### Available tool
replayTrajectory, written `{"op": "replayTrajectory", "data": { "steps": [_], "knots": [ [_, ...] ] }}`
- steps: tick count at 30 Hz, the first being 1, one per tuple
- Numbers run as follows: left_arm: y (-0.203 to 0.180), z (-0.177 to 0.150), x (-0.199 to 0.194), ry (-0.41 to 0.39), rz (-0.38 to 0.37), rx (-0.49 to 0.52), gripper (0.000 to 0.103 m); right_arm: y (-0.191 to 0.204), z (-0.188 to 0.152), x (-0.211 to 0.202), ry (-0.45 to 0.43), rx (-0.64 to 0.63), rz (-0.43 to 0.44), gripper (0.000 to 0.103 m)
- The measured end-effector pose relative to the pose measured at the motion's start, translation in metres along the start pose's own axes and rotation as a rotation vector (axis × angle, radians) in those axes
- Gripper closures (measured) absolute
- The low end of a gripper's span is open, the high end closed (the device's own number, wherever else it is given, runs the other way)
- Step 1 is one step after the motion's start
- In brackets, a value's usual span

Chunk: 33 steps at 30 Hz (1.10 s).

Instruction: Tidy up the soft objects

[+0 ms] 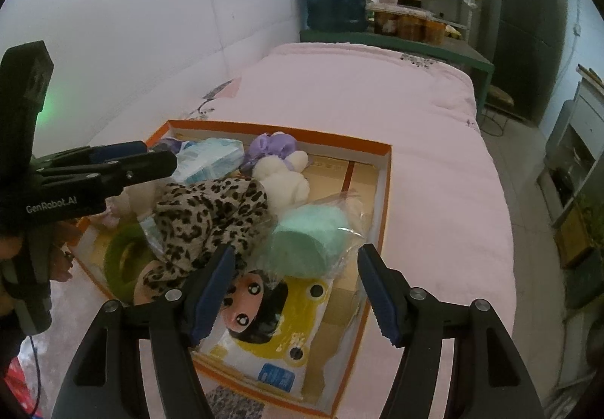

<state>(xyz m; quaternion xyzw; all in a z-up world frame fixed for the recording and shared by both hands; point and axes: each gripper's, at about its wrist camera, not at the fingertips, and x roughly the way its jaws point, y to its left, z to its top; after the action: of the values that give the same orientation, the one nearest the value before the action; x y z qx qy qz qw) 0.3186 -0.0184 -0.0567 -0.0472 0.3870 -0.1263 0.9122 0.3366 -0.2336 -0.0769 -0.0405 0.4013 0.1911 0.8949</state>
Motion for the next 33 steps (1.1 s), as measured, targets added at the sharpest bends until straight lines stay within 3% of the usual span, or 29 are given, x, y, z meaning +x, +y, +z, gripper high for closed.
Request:
{"op": "replayTrajectory", "data": {
  "steps": [13,21,27,33],
  "knots": [
    [-0.002,-0.014,-0.039,-0.052,-0.004,-0.014,0.032,0.022,-0.008,-0.029,-0.034,0.017,0.025,0.034],
    [-0.013,-0.03,-0.07,-0.08,0.054,-0.008,0.032,0.037,-0.019,-0.055,-0.07,0.051,0.033,0.034],
    [-0.02,-0.041,-0.096,-0.116,0.048,-0.022,0.032,0.055,-0.034,-0.081,-0.127,0.079,-0.024,0.034],
    [-0.034,-0.057,-0.13,-0.182,0.1,-0.001,0.032,0.07,-0.049,-0.106,-0.174,0.108,-0.058,0.034]
  ]
}}
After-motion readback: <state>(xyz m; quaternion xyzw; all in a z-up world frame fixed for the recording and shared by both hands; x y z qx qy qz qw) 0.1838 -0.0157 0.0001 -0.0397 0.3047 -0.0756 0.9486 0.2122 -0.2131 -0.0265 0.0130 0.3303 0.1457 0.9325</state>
